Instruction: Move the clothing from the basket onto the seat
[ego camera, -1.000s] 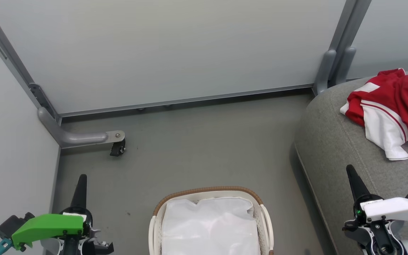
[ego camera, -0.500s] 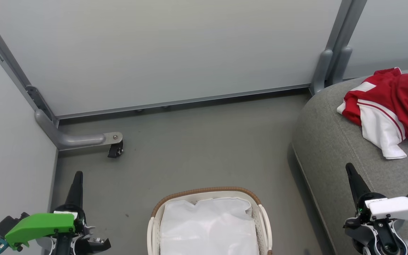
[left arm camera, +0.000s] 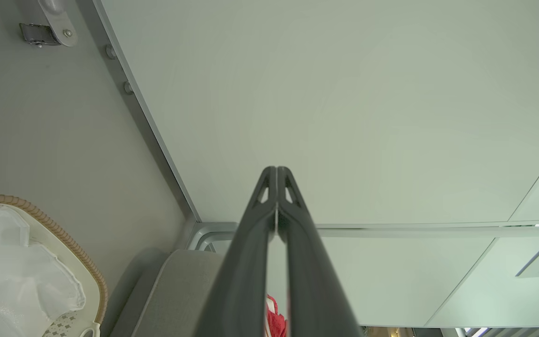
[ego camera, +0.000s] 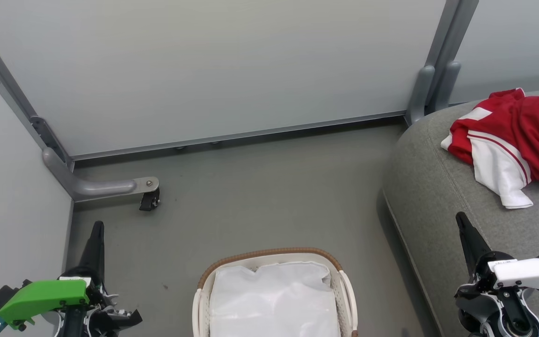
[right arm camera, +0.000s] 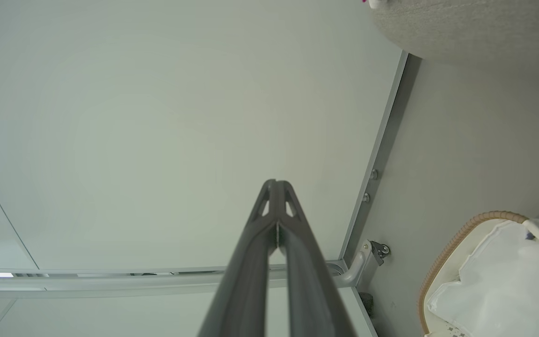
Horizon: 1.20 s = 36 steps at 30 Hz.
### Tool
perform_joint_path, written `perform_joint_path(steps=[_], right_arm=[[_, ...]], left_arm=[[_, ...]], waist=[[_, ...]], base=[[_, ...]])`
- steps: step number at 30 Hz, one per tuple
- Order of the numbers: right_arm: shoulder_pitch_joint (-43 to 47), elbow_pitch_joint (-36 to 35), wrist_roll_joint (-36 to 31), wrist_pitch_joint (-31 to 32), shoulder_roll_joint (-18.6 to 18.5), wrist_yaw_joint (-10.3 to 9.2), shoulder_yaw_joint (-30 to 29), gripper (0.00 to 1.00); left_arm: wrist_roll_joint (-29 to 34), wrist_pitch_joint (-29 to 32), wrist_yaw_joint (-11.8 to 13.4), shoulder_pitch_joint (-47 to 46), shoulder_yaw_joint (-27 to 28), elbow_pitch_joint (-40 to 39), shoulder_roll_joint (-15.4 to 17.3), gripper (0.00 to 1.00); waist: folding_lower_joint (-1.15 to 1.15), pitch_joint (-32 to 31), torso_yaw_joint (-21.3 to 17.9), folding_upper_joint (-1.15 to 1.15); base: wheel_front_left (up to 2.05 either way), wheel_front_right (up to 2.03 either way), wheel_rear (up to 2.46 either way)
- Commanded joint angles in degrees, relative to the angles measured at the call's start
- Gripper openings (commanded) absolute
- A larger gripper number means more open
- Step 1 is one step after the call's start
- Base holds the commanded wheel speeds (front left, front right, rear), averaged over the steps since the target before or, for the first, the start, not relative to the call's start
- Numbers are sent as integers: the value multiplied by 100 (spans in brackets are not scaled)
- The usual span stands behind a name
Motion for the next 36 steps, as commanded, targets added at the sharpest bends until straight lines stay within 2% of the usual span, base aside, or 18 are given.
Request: perform_joint_path(steps=[1,6,36], right_arm=[[-79,-32,118,32,-38,-4,-17,0],[-77,-44,296,81,-40,-4,-22,0],[-73,-42,287,84,-39,-4,-20,0]], left_arm=[[-117,41,-47,-110,30,-28,29,0],[-262,94,-56,-114,79,-37,25,0],[-210,118,-52,-103,114,-31,-3,0]], waist=[[0,-2,-6,0],[0,-8,-28,0],[0,-9,-30,0]], base=[[0,0,0],[0,0,0],[0,0,0]])
